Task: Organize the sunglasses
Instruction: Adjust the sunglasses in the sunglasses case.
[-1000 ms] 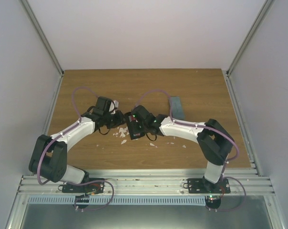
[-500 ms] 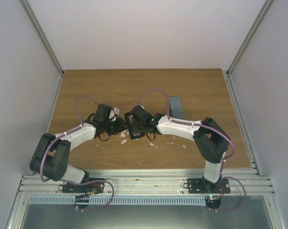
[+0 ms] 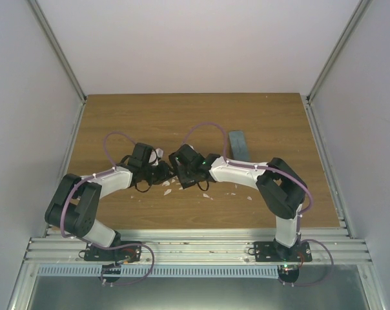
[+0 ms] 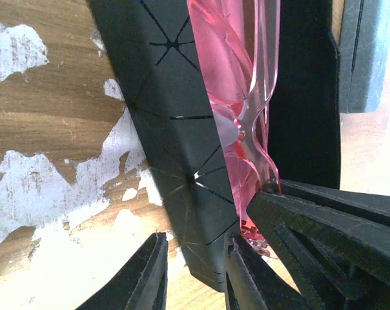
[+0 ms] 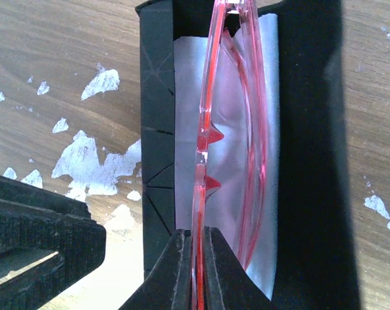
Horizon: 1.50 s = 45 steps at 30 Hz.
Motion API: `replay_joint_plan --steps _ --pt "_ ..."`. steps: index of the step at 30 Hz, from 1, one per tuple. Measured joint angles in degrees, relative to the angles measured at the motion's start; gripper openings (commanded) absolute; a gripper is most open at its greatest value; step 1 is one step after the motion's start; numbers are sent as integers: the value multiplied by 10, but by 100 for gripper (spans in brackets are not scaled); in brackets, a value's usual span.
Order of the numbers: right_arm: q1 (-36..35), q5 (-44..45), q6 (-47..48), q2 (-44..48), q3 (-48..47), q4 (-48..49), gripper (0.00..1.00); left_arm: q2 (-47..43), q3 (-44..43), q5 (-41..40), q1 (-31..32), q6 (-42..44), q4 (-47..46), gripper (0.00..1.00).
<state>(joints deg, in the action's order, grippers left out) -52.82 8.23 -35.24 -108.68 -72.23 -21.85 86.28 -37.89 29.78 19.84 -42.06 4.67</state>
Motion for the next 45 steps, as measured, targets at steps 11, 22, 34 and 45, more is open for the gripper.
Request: replay_joint_plan --steps 11,22,34,45 --pt "1 -49 -1 5 3 14 1 3 4 -9 0 0 -6 26" --pt "18 -104 -8 22 22 28 21 17 4 -18 0 0 -6 26" --pt "19 -56 -11 33 21 11 14 26 4 -21 0 0 -6 26" --pt "16 -25 -12 22 11 -12 5 29 4 -19 0 0 -6 26"
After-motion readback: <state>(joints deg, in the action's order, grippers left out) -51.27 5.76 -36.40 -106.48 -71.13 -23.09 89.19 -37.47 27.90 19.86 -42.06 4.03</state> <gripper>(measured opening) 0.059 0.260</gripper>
